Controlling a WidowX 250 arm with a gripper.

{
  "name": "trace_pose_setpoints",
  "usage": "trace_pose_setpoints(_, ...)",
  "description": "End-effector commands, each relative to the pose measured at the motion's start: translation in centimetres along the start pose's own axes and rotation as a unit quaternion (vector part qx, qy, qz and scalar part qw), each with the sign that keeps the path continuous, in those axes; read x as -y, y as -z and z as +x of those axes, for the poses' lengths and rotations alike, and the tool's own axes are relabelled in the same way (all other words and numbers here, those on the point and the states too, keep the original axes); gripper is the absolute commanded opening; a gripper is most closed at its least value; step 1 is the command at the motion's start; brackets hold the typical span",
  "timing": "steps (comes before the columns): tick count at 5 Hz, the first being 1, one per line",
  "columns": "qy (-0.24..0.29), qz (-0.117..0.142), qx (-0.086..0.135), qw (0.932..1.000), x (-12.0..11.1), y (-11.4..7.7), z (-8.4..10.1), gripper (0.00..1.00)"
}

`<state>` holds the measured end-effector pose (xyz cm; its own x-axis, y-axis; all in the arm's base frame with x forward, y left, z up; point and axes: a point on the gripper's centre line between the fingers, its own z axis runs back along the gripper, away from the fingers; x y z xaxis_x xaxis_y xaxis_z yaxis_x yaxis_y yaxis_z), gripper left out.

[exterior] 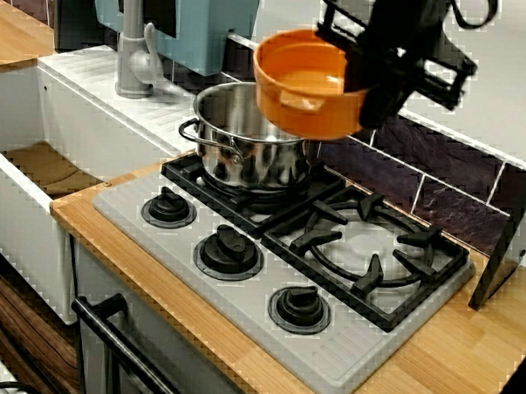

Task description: Lift pot from stove

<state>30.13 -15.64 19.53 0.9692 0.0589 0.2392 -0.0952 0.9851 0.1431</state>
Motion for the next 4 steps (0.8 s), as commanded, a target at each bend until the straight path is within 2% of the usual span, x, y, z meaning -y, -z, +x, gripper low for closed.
trace_pose_setpoints(1,-0.031,-0.023,0.035,0.9986,-1.7,-4.1,0.4,0.00)
trace_pose_setpoints(4,-0.040,-0.037,0.042,0.9976,-3.6,-6.3,1.2,0.00)
